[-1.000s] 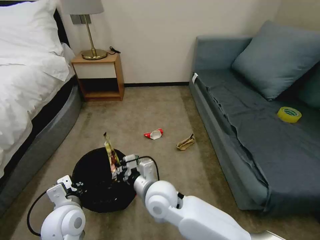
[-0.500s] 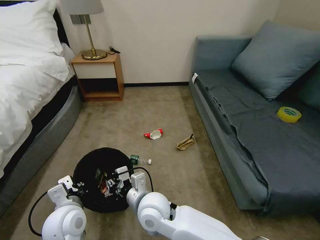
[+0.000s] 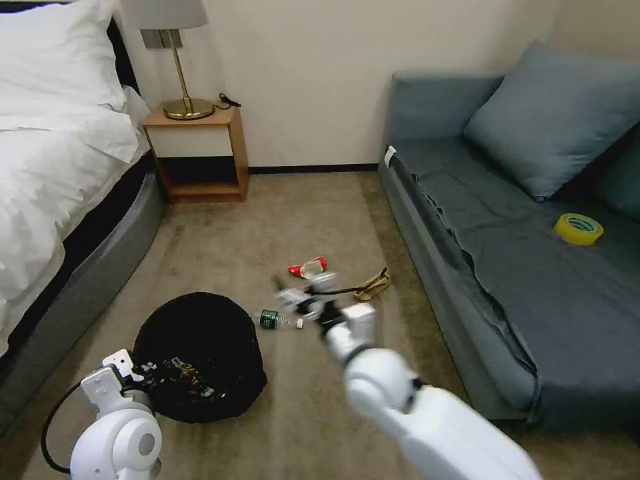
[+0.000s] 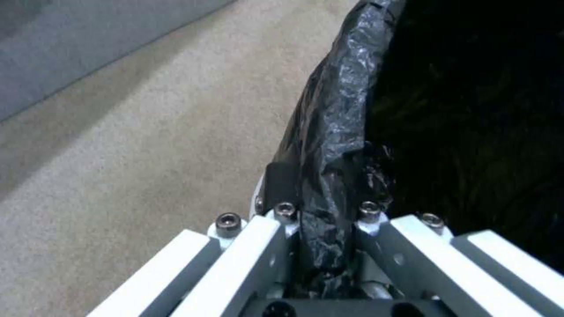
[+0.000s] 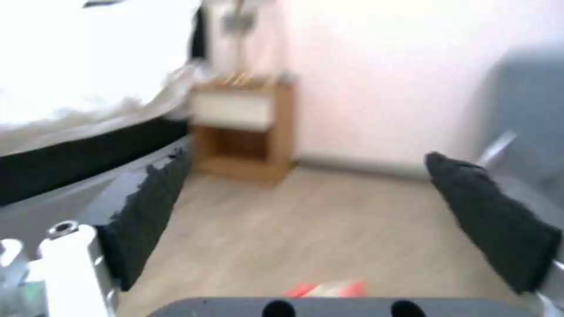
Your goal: Pick up the trash bin, then pick up the garbage on the floor and place it into the trash bin.
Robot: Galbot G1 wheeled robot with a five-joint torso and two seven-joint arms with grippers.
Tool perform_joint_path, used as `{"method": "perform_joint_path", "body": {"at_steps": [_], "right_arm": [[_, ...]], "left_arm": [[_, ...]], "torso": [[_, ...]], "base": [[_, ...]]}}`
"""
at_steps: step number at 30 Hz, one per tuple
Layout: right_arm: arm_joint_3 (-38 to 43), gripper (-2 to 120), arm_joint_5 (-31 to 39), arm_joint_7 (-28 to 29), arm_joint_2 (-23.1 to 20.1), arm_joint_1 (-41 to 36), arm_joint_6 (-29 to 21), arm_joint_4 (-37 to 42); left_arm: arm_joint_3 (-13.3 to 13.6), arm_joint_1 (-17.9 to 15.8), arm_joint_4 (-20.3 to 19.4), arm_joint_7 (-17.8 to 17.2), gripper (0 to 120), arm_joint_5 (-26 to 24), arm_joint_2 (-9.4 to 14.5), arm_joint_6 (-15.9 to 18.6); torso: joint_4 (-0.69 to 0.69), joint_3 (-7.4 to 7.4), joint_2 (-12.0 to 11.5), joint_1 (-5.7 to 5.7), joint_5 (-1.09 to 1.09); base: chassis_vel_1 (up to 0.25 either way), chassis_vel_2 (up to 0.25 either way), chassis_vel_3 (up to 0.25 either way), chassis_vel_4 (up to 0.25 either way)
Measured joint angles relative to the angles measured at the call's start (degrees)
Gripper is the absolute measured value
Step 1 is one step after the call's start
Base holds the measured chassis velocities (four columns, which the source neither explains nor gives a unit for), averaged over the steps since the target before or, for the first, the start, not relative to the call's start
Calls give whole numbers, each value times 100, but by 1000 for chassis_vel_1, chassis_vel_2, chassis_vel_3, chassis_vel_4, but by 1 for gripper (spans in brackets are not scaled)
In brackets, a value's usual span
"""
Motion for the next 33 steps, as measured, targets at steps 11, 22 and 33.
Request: {"method": "perform_joint_path", "body": {"at_steps": [11,22,33], "right_arm": [[1534,100,-1768,125,327,-2134,289,1189],[1584,100,-2237,-12,1008,-2835,508,1248],[1533,100,-2210,-40,1008,-2759,591,1060]], "left_arm": [[-195,-84,64,55,3,9,14,-43],[-296,-89,9,88,3,-12,20,-69],[-311,-65,-18,103,3,-14,6,-86]], "torso": [[1,0,0,0,-2],[3,-1,0,0,-3],[3,-1,0,-1,-2]], "base": [[0,0,0,0],[0,0,0,0],[-18,23,19,-23]]}}
